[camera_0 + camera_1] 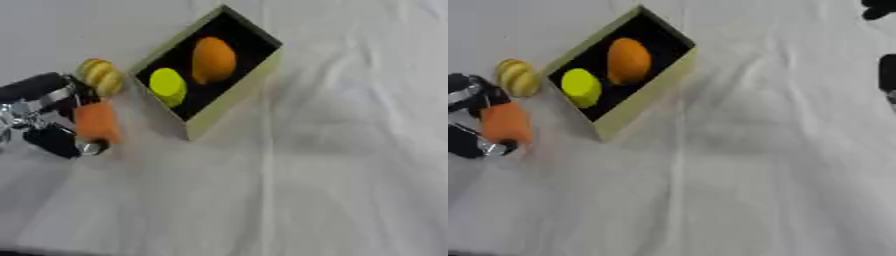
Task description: Pick up objects on the table and place them in the box.
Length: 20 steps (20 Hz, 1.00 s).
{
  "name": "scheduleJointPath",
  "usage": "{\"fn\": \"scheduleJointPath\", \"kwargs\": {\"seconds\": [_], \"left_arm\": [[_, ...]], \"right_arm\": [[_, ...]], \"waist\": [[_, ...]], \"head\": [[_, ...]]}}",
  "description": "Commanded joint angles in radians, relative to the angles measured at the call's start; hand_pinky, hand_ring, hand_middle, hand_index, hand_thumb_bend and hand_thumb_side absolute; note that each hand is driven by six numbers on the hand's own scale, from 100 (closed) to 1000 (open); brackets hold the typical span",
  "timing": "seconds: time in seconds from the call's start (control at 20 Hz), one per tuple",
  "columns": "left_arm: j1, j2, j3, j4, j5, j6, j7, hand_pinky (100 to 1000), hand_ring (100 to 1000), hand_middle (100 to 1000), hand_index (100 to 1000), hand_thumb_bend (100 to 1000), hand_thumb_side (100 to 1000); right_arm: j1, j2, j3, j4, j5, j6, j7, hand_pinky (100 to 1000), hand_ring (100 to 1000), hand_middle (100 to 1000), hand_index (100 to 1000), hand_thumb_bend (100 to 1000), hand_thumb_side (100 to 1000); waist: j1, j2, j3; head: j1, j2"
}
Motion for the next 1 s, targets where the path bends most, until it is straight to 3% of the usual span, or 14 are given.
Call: {"fn": "scheduleJointPath", "kwargs": {"seconds": [0.05,0.45,0.75,1.0], "left_arm": [[-0.055,0.037,0.047,-0.067,-0.012,-0.009,-0.006,595,503,457,630,247,140],[-0.223,-0.086,0.051,-0.061,-0.059,-0.033,-0.031,601,506,458,644,238,149],[-0.310,-0.233,0.028,0.067,-0.159,-0.090,-0.024,612,522,475,665,261,160],[-0.334,-0.319,-0.004,0.209,-0.223,-0.142,-0.007,622,537,491,681,295,174]], "right_arm": [[0.001,-0.032,-0.020,-0.015,-0.008,-0.008,-0.008,920,810,677,807,100,378],[0.000,-0.038,-0.014,-0.015,-0.014,-0.013,-0.011,917,811,677,807,100,386],[-0.006,-0.040,-0.011,-0.015,-0.023,-0.022,-0.013,915,811,677,808,100,368],[-0.011,-0.037,-0.007,-0.015,-0.027,-0.026,-0.006,916,811,676,808,100,371]], "waist": [[0.000,-0.031,0.002],[0.001,-0.044,-0.002],[-0.004,-0.049,-0.012],[-0.007,-0.046,-0.019]], "head": [[-0.005,0.005],[-0.009,0.006],[-0.003,0.001],[0.003,-0.004]]}}
